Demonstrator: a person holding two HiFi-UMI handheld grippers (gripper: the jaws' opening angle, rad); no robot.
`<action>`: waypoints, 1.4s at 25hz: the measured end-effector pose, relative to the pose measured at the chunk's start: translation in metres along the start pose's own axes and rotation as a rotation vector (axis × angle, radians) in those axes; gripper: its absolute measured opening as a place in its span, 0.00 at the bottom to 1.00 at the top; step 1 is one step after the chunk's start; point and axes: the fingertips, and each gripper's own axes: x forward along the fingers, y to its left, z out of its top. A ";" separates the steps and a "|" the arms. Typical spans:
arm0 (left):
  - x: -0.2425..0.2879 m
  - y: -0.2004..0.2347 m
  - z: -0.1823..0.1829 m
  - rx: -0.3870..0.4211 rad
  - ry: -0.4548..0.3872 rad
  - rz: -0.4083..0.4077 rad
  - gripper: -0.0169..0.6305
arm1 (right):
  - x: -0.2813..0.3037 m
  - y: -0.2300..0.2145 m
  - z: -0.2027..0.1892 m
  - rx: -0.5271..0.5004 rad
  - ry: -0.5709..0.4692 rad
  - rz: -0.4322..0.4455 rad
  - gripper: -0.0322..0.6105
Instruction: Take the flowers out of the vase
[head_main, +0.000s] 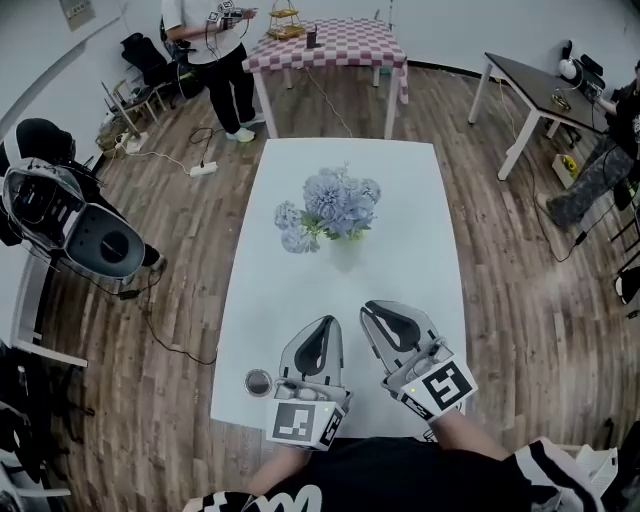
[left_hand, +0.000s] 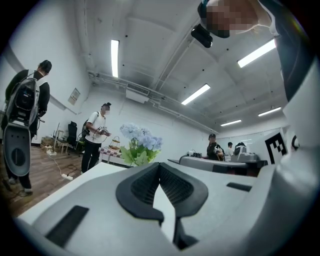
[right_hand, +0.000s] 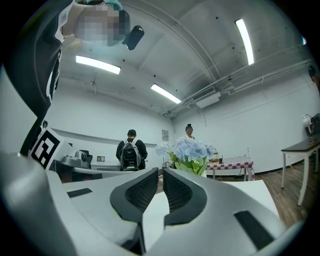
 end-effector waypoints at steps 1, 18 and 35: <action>0.004 0.003 -0.002 0.000 0.010 -0.007 0.03 | 0.005 -0.004 -0.002 -0.003 0.009 -0.005 0.09; 0.014 0.036 -0.019 -0.021 0.082 -0.003 0.03 | 0.058 -0.077 -0.013 -0.031 0.034 -0.159 0.40; 0.000 0.071 -0.035 -0.037 0.154 0.039 0.03 | 0.103 -0.103 -0.024 -0.046 0.039 -0.136 0.45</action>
